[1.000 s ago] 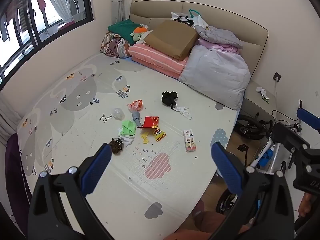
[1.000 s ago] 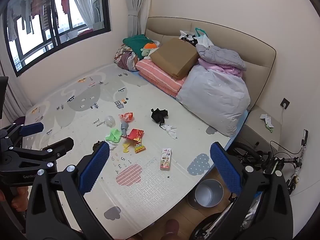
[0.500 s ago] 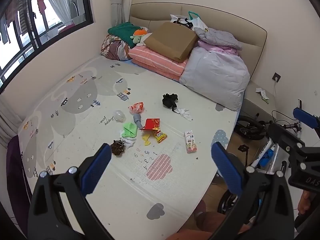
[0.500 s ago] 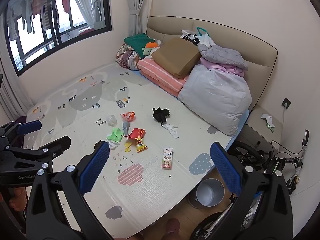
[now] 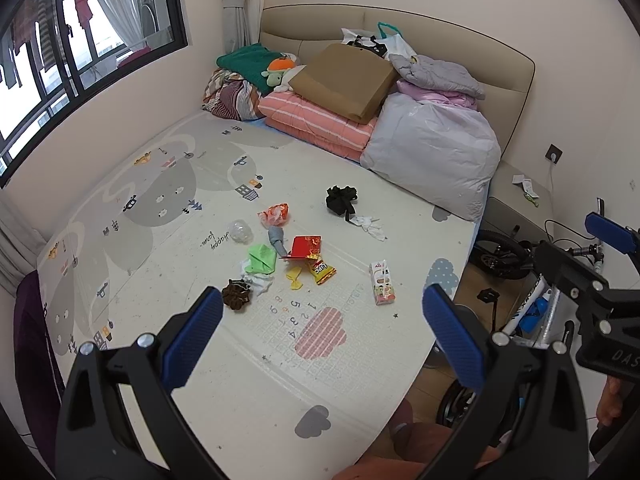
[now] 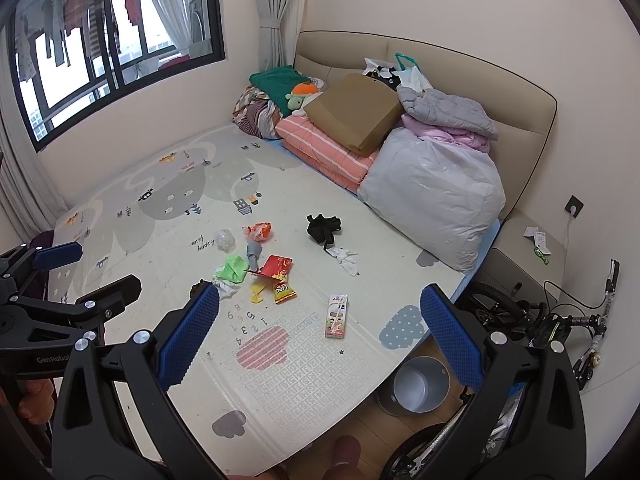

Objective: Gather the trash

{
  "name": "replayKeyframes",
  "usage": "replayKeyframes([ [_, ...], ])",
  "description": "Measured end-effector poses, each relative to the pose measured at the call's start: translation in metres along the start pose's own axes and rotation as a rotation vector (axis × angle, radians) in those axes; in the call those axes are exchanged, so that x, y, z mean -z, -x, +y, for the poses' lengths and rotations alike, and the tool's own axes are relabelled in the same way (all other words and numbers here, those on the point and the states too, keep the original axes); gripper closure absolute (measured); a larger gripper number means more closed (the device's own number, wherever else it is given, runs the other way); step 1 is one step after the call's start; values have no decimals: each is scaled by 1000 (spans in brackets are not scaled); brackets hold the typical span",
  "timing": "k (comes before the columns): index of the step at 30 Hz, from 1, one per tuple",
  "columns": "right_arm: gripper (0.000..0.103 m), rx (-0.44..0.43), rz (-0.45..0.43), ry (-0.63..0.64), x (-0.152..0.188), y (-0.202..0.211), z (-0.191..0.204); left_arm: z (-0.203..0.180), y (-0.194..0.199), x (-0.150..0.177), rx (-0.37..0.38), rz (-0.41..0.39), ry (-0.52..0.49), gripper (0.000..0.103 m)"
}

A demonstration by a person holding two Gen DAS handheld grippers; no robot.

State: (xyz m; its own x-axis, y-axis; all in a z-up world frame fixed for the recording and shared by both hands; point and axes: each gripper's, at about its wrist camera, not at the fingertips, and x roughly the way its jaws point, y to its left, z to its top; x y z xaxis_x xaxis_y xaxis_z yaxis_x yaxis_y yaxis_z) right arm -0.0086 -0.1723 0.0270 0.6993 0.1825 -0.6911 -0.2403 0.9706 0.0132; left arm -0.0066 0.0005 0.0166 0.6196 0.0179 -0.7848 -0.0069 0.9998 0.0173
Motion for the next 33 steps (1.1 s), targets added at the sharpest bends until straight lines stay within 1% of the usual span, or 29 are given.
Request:
replayKeyframes([
  [33, 6, 8, -14, 12, -4, 4, 4, 2, -2, 1, -4, 0, 0, 3],
])
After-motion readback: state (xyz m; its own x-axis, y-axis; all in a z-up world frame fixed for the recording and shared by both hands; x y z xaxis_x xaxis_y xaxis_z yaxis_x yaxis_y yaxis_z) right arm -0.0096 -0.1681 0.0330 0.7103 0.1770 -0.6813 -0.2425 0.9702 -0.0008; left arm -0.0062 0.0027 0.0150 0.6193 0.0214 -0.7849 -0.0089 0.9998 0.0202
